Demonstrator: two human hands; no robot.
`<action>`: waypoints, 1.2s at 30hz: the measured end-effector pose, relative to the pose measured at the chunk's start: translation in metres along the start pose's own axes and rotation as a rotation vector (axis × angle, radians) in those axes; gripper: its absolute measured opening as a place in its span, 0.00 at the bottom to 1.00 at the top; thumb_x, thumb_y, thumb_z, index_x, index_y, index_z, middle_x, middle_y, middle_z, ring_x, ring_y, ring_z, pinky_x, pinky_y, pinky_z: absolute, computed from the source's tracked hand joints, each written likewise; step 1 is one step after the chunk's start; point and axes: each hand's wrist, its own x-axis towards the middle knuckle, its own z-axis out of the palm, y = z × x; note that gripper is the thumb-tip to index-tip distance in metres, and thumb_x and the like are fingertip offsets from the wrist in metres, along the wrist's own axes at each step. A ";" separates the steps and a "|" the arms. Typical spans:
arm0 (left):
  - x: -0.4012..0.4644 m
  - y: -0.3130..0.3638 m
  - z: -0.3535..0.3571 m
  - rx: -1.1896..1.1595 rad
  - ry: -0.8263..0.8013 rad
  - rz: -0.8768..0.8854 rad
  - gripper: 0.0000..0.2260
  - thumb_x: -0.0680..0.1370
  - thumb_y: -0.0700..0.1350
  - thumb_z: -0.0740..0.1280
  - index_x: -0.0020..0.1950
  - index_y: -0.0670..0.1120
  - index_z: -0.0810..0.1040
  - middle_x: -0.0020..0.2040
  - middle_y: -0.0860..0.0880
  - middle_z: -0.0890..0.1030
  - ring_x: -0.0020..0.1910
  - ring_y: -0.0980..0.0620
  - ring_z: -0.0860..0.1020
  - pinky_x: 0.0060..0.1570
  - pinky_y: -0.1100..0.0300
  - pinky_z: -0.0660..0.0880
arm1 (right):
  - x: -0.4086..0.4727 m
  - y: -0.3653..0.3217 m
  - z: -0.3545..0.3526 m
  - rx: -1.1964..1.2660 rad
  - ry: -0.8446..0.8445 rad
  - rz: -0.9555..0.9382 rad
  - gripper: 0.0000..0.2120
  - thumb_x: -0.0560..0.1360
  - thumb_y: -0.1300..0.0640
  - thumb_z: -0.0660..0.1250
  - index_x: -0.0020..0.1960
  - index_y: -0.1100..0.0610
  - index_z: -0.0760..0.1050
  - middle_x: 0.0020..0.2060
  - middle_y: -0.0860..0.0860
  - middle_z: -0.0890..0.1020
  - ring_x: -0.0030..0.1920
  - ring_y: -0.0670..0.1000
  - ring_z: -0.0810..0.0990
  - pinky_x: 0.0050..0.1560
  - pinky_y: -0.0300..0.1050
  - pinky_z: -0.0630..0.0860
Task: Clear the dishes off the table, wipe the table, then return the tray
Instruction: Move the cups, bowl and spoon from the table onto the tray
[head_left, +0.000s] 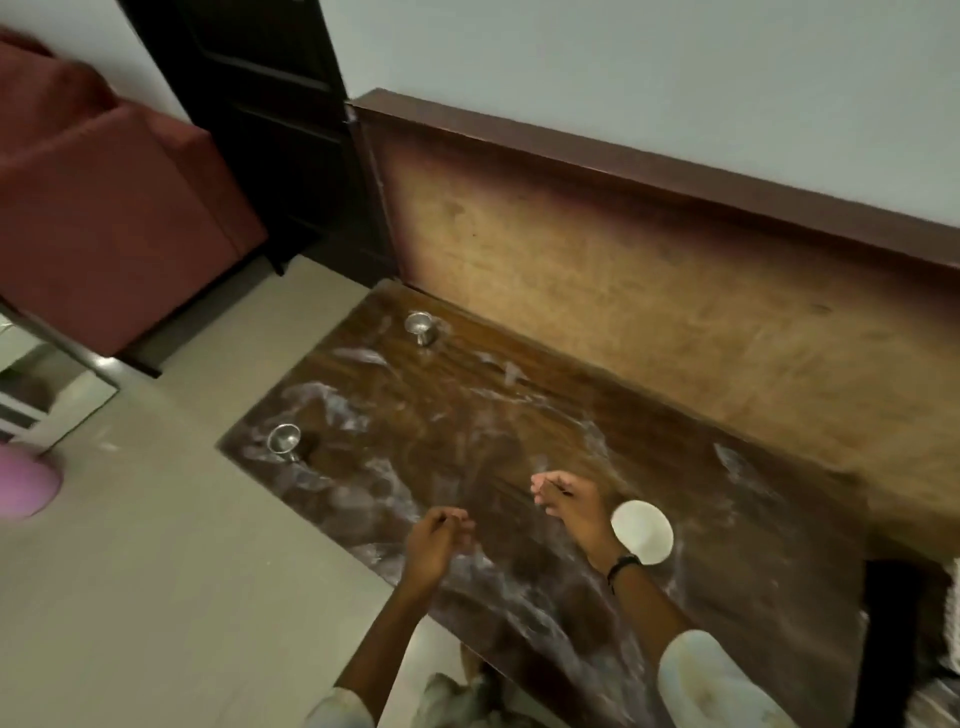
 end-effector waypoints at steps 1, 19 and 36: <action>0.006 0.002 -0.017 -0.015 0.027 -0.003 0.09 0.80 0.40 0.60 0.49 0.39 0.79 0.44 0.43 0.83 0.41 0.49 0.80 0.39 0.62 0.76 | 0.006 -0.007 0.013 -0.019 -0.027 -0.009 0.07 0.79 0.60 0.65 0.46 0.55 0.80 0.42 0.48 0.83 0.37 0.41 0.81 0.40 0.36 0.75; 0.067 0.014 -0.155 -0.159 0.336 -0.078 0.09 0.79 0.41 0.61 0.47 0.42 0.81 0.45 0.43 0.83 0.44 0.47 0.81 0.42 0.60 0.74 | 0.091 -0.094 0.135 -0.187 -0.199 -0.011 0.07 0.79 0.59 0.65 0.50 0.60 0.80 0.39 0.49 0.82 0.38 0.44 0.79 0.37 0.34 0.74; 0.286 -0.032 -0.257 -0.326 0.374 -0.575 0.10 0.78 0.38 0.60 0.40 0.51 0.69 0.40 0.51 0.72 0.42 0.50 0.74 0.43 0.59 0.72 | 0.302 -0.086 0.265 -0.186 -0.121 0.428 0.17 0.80 0.64 0.61 0.68 0.64 0.67 0.50 0.58 0.78 0.40 0.47 0.77 0.44 0.39 0.73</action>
